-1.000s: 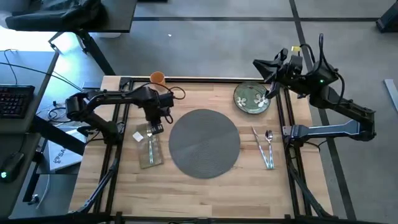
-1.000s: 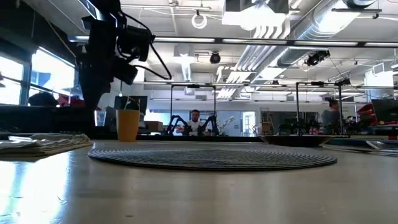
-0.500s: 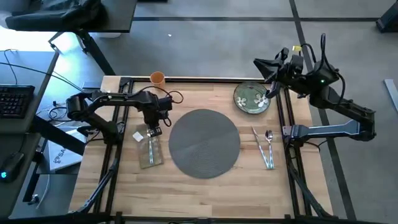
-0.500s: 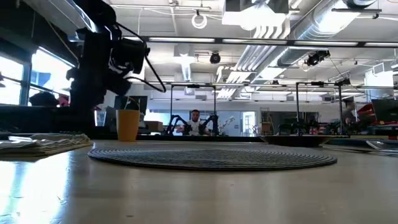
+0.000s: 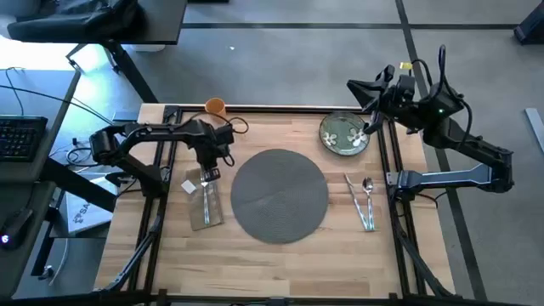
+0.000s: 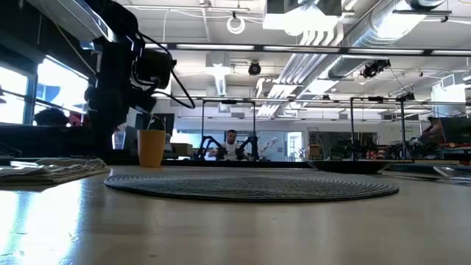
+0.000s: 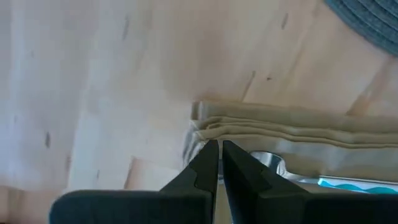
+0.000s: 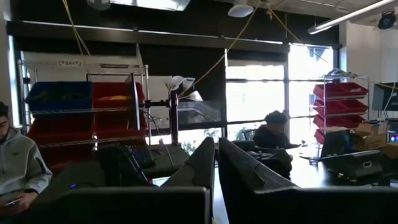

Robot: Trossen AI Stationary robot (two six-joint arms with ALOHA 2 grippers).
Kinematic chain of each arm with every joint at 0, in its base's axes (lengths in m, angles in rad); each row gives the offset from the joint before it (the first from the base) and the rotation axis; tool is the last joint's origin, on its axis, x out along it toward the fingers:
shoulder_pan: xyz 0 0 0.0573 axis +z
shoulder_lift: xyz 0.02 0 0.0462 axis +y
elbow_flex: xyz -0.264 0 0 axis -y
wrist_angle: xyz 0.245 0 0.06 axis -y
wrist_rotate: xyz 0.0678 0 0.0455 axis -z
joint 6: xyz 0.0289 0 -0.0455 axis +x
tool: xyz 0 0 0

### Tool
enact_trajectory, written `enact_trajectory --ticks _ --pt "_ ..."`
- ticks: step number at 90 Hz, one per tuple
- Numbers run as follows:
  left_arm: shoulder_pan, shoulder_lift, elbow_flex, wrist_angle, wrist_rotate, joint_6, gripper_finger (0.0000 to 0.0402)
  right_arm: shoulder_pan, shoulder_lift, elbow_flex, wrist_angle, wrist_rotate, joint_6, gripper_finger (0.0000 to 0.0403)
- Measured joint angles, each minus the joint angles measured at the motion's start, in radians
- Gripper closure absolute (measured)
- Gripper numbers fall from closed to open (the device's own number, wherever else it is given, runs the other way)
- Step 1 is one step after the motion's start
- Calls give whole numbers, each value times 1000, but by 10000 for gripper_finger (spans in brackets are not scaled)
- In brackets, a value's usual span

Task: Set table place
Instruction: Move the brown table napkin to the left of the gray table mat

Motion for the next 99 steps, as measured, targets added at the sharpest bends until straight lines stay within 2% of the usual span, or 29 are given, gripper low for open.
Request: enact_trajectory --ticks 18,39,74,99 --pt "24 0 -4 0 10 26 397 0 0 0 0 0 0 403" --pt "14 0 -69 -36 64 20 401 0 0 0 1 0 0 403" --pt "15 0 -38 33 63 18 401 0 0 0 2 0 0 403" --pt "15 0 -98 91 64 25 401 0 0 0 2 1 0 403"
